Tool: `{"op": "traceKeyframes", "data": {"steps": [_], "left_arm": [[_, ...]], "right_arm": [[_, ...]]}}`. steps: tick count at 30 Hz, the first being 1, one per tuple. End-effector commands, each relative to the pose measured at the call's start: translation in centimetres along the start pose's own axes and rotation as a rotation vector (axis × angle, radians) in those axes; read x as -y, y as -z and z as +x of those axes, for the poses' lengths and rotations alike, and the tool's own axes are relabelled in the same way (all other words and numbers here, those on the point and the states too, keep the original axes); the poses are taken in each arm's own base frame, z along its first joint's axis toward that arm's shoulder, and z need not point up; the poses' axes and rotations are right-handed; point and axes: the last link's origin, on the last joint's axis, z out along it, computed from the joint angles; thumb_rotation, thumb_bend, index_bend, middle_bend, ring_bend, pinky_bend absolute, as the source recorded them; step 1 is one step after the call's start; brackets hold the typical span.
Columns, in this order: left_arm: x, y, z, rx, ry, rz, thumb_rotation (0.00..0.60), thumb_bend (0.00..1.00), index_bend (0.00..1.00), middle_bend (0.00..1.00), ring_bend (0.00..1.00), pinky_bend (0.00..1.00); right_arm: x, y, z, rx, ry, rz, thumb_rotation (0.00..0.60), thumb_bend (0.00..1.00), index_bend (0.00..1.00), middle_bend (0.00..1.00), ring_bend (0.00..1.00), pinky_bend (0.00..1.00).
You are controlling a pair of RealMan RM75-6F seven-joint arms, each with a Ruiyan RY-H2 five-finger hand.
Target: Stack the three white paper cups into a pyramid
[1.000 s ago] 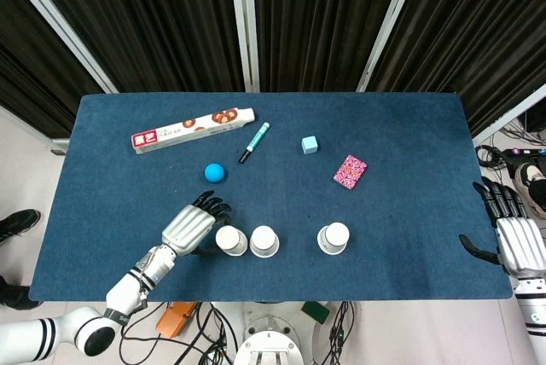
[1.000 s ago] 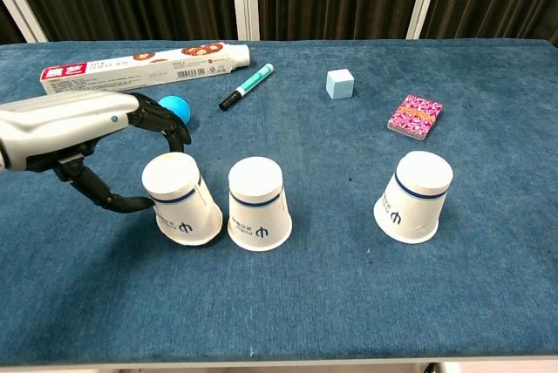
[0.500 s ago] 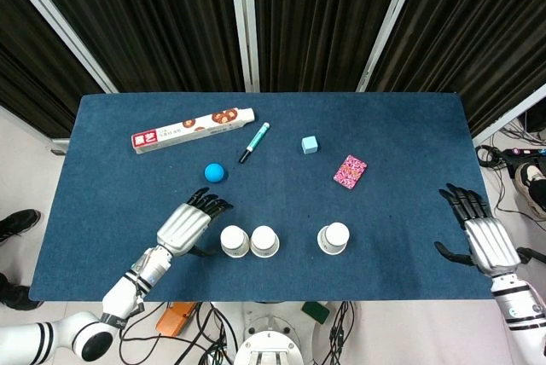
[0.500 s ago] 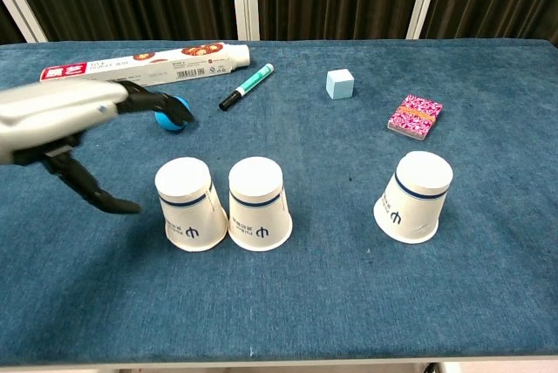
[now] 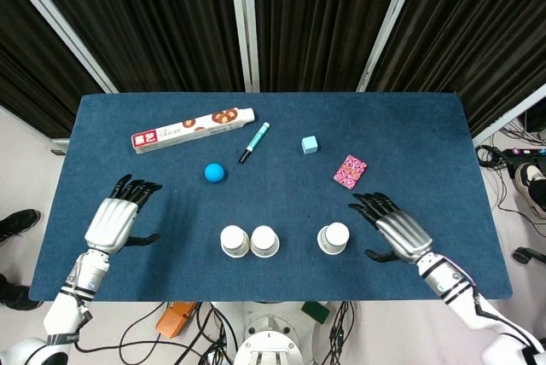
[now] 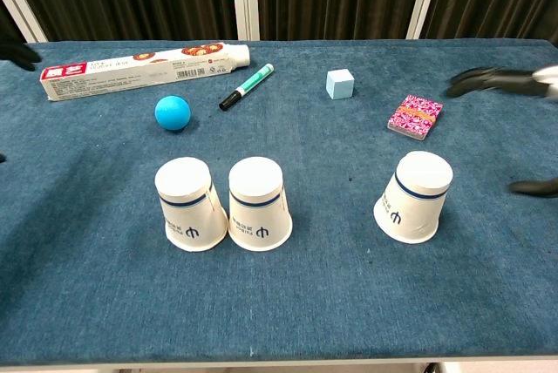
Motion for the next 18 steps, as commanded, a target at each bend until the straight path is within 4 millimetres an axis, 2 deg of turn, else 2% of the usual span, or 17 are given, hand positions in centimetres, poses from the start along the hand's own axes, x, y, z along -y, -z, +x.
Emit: {"op": "traceKeyframes", "data": {"steps": [1,11,18], "left_arm": [[0.8,0.7,-0.1,0.002,0.022,0.022,0.600,0.12,0.17,0.17,0.12,0.03],[1.4,0.9,-0.3,-0.006,0.041,0.033,0.600,0.12,0.17,0.17,0.11,0.03],[1.7,1.1,-0.4,-0.005,0.048,0.041,0.600,0.12,0.17,0.17,0.11,0.03]], "right_arm": [[1.0,-1.8,-0.5,0.039,0.013,0.034,0.600,0.37,0.19,0.06,0.00,0.03],[1.7,-4.1,-1.8,0.121,0.044,0.050,0.600,0.38,0.23,0.08,0.00,0.03],[1.6,-4.6,-1.9,0.122,0.043,0.037,0.600,0.43,0.31,0.11,0.00,0.03]]}}
